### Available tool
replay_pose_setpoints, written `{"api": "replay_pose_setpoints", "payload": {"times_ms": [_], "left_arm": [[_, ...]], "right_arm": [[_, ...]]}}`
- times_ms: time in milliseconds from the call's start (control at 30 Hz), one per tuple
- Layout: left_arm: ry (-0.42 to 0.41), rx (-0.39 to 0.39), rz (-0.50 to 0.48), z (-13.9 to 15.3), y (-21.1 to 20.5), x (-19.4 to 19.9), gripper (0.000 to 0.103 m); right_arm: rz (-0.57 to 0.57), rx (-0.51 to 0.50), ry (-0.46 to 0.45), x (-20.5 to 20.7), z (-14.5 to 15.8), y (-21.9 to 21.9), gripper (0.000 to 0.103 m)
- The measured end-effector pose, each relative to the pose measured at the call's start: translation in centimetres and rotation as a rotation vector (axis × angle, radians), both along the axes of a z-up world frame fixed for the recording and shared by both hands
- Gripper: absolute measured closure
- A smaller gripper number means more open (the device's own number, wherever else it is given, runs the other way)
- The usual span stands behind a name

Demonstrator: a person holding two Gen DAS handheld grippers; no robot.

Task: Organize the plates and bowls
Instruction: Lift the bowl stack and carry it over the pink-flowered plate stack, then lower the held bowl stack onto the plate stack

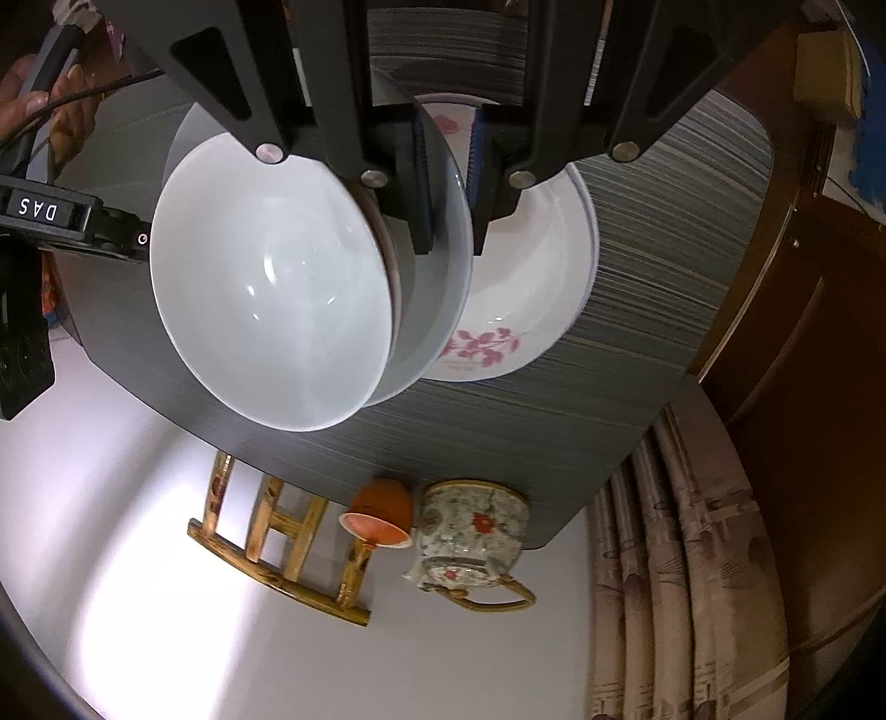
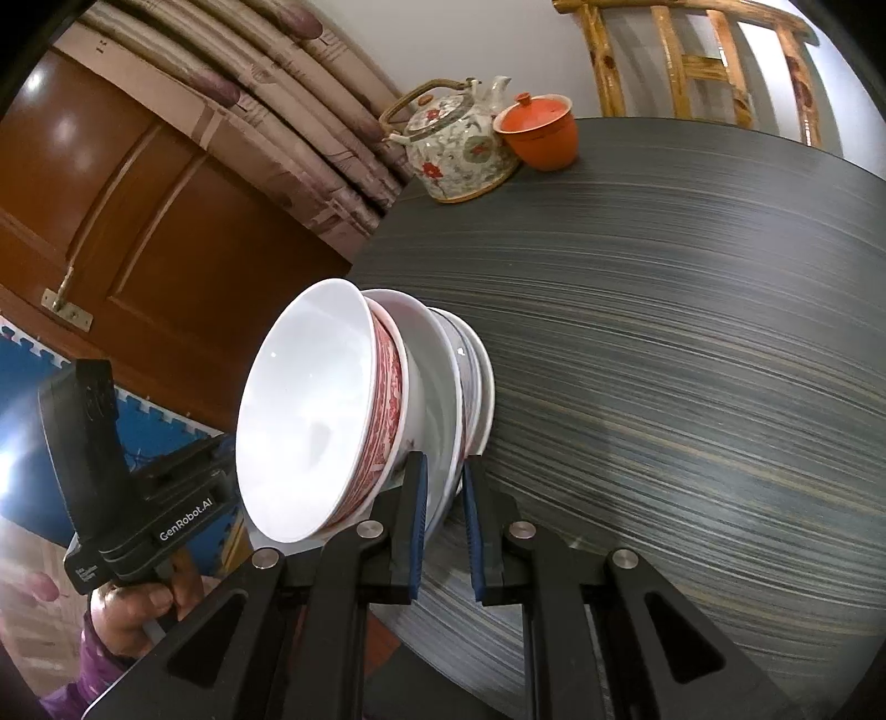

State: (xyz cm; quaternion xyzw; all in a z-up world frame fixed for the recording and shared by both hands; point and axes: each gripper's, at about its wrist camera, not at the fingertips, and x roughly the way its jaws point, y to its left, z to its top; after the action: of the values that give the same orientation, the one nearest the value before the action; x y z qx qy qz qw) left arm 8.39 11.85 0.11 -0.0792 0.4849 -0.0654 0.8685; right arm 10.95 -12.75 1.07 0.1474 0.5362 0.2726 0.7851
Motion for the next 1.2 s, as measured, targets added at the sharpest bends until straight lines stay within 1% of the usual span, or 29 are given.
{"api": "replay_pose_setpoints", "payload": {"times_ms": [533,900,1200], "left_arm": [[0.011,0.012,0.074,-1.1,3.0,0.4,0.093],[0.020,0.011,0.094,-2.2,3.6,0.8,0.093],[0.035,0.012,0.091,-3.1,3.5,1.0,0.092]], "right_arm": [[0.045,0.012,0.022,2.4,-1.3,3.4,0.090],[0.053,0.010,0.045,3.0,-2.6,4.3,0.090],[0.048,0.004,0.051,3.2,-3.3,4.6,0.090]]}}
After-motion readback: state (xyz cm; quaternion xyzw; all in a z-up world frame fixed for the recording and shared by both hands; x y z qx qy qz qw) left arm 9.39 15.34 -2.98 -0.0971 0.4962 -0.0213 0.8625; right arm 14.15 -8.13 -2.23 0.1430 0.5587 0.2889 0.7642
